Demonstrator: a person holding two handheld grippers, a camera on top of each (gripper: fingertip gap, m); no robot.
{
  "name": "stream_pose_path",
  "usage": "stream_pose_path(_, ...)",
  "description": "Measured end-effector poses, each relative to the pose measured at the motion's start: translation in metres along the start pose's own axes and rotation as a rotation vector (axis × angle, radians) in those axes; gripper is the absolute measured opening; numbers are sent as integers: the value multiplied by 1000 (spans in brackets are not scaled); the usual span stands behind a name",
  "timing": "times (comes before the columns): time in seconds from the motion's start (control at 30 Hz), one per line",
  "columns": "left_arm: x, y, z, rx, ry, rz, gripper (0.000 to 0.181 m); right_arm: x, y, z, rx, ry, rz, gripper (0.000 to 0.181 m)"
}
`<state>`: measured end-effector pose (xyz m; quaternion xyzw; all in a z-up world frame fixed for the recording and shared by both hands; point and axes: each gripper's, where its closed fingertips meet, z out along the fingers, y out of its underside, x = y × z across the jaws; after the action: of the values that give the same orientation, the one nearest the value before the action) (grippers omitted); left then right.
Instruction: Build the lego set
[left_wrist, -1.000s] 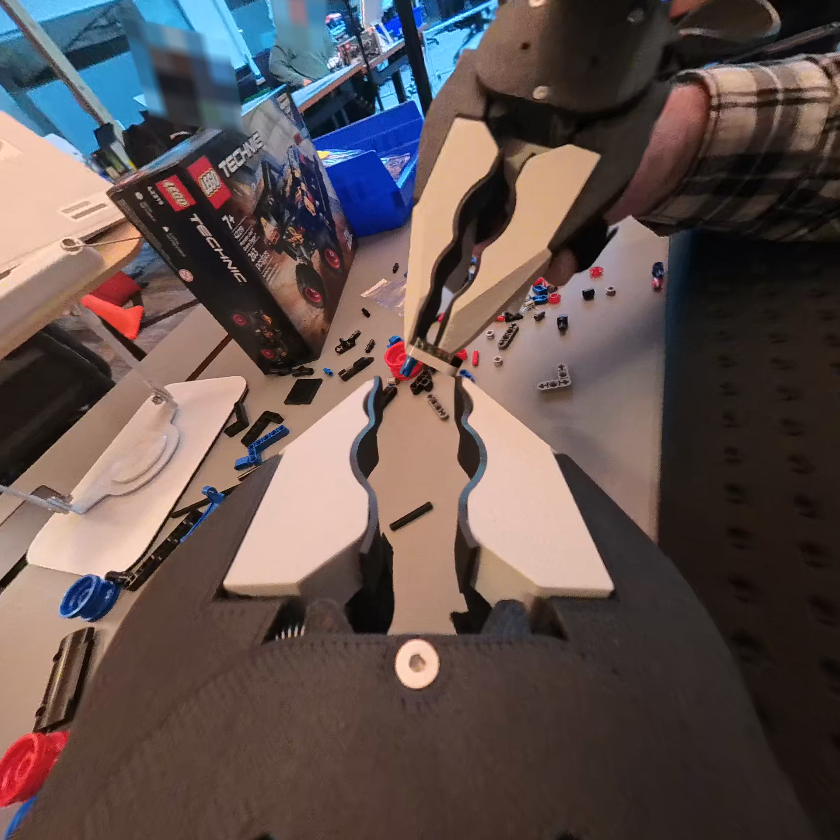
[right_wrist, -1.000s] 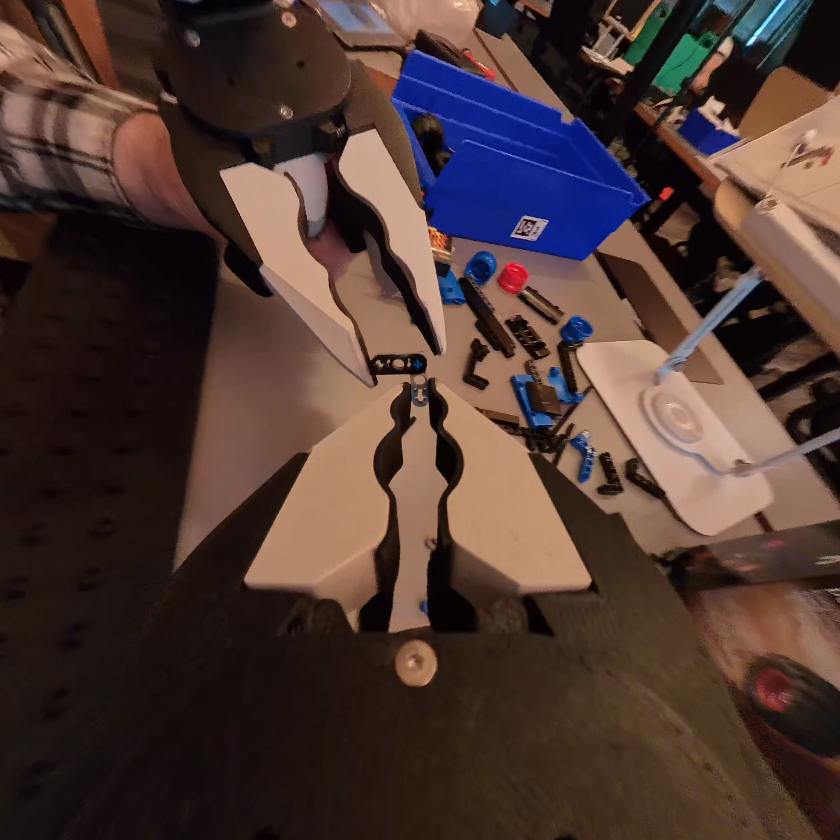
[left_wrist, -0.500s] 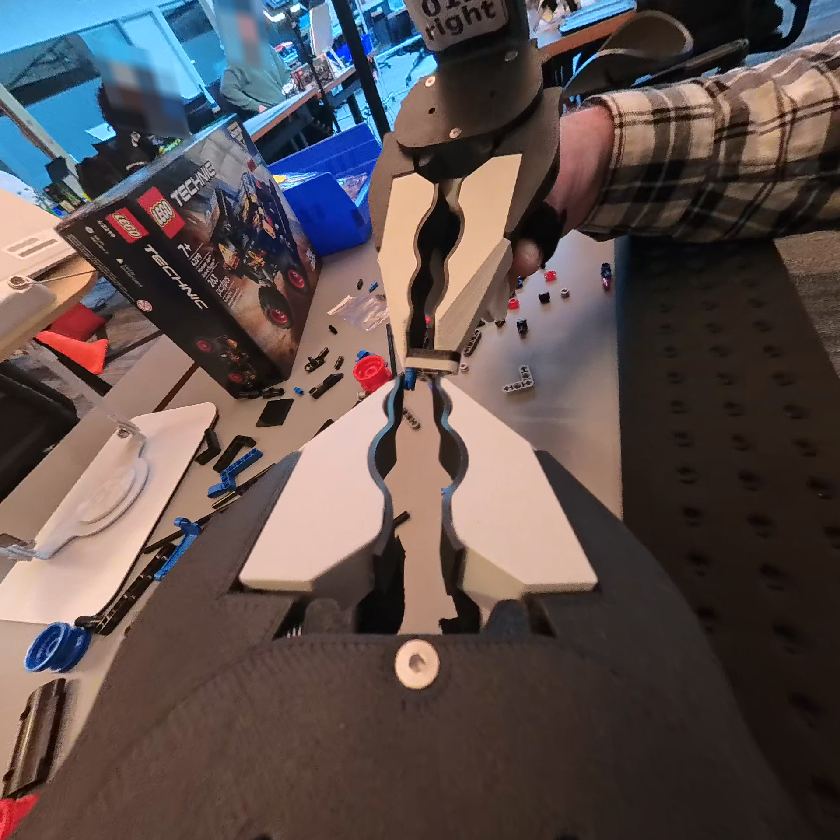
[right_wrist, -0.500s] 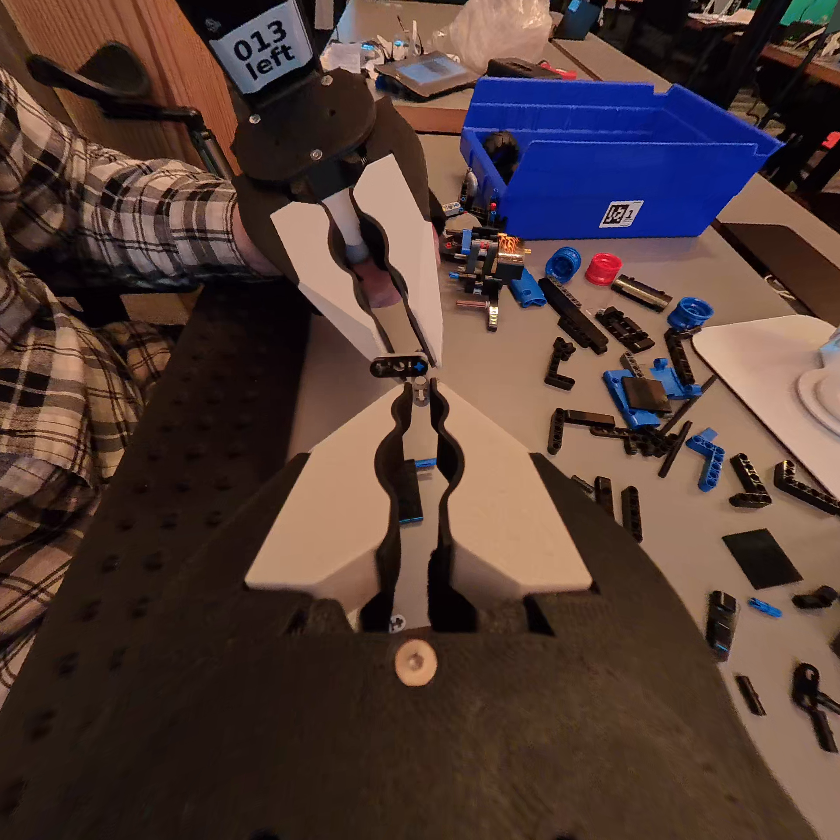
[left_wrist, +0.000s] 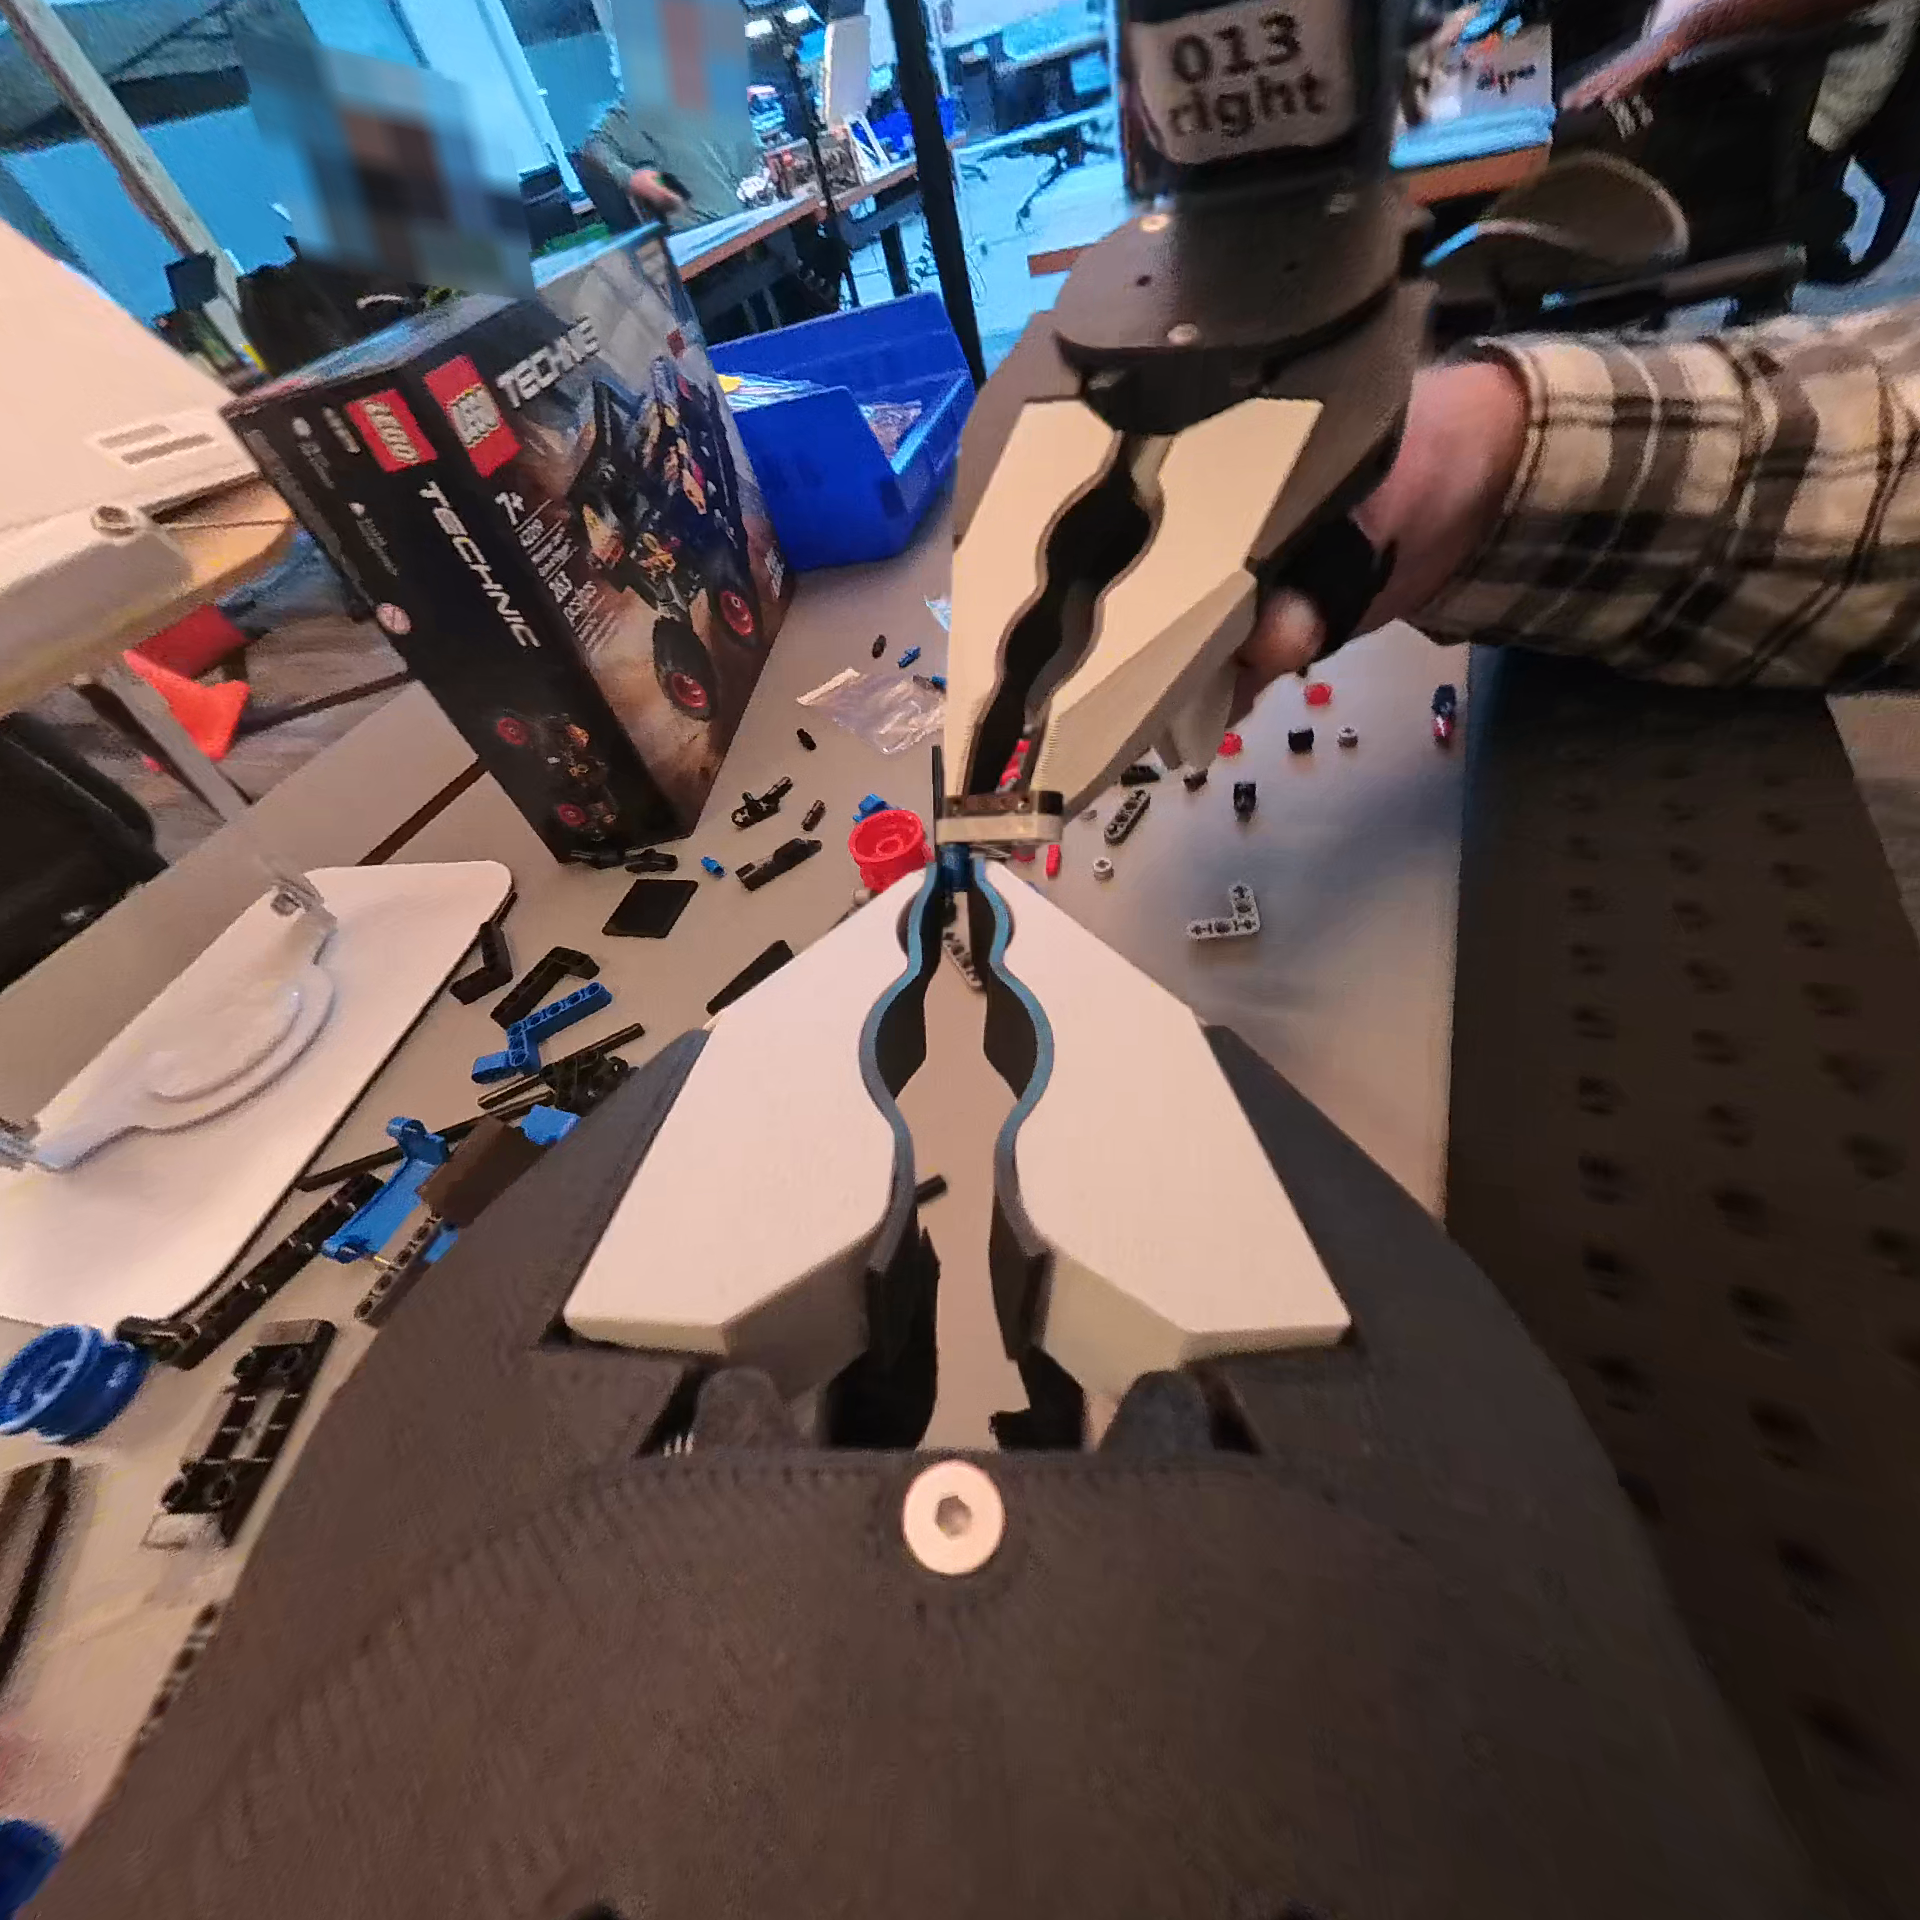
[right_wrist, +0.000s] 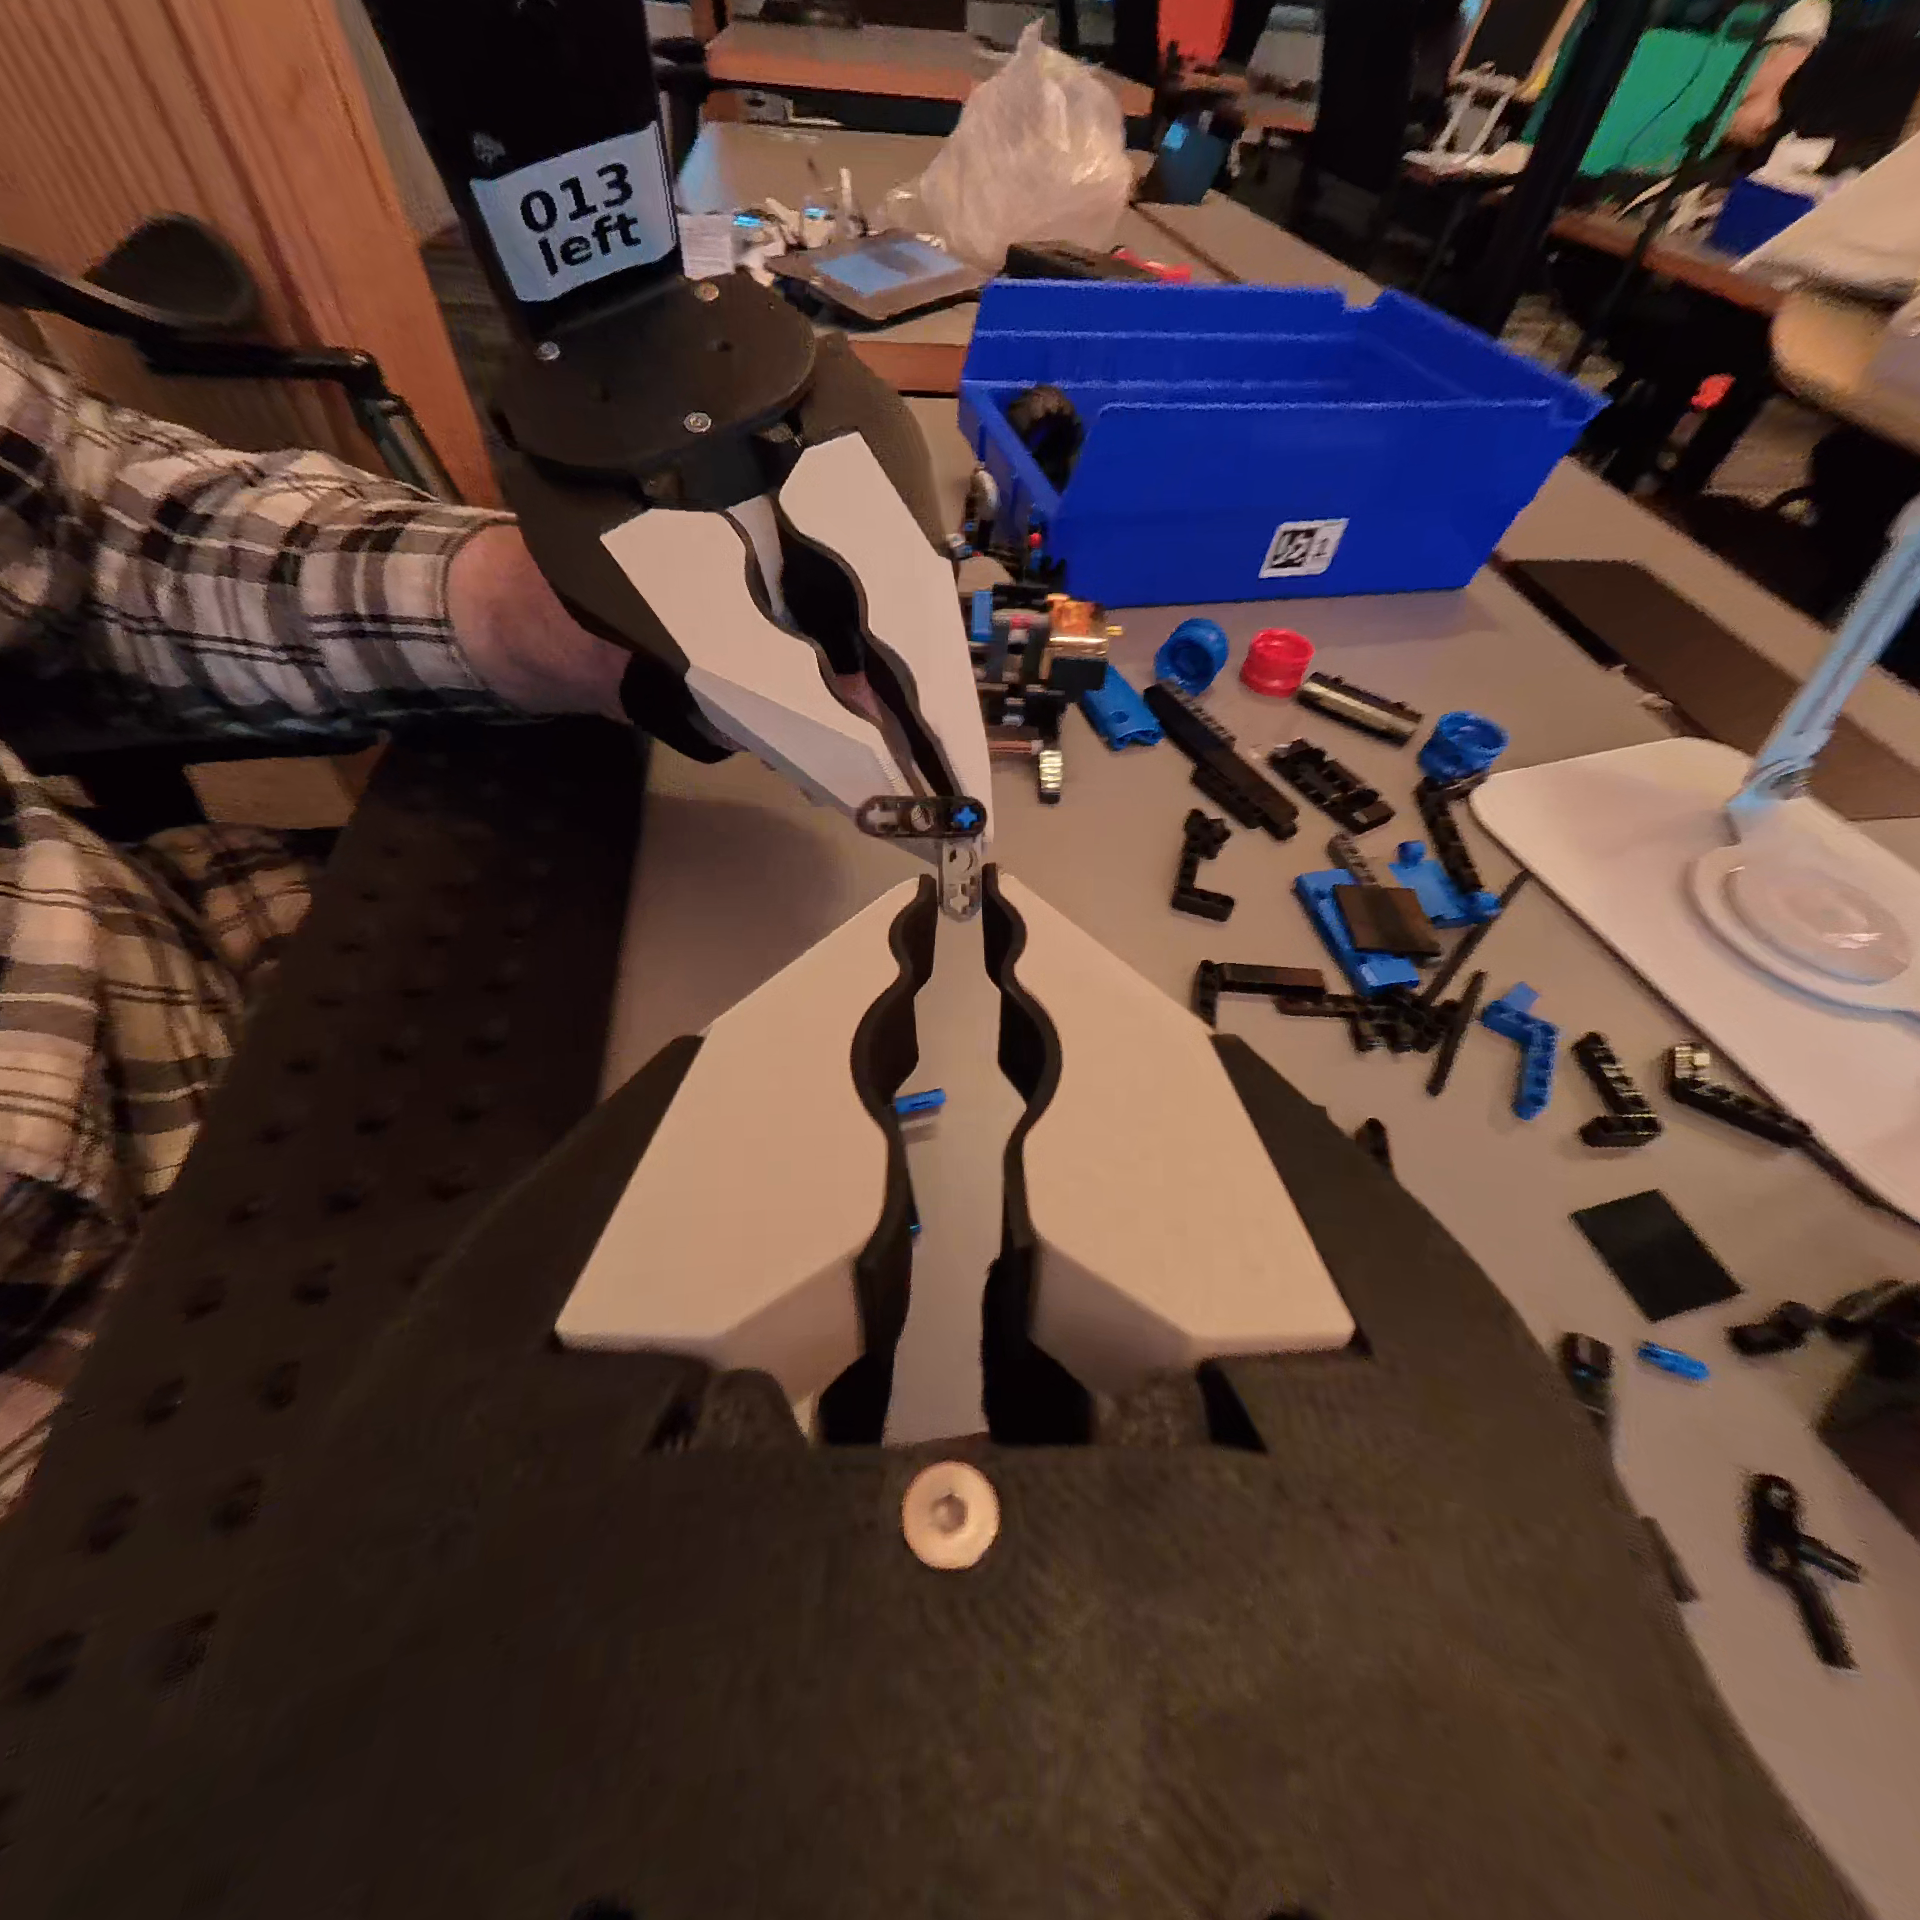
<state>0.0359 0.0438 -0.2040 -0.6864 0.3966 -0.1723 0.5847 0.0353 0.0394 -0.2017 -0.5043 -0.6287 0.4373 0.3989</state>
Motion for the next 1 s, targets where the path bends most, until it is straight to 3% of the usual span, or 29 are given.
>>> stream_pose_path(0.17,-13,-2,-3,48,7,-169,2,12,-3,-3,-25,161,-185,13)
stream_pose_path(0.47,-16,-8,-1,117,72,-366,3,22,1,3,-169,401,-555,1)
stream_pose_path(0.77,-14,-8,2,133,105,-443,3,26,-4,2,-159,471,-603,6)
stream_pose_path(1.0,-12,-8,2,143,141,-499,3,25,-1,3,-177,468,-605,0)
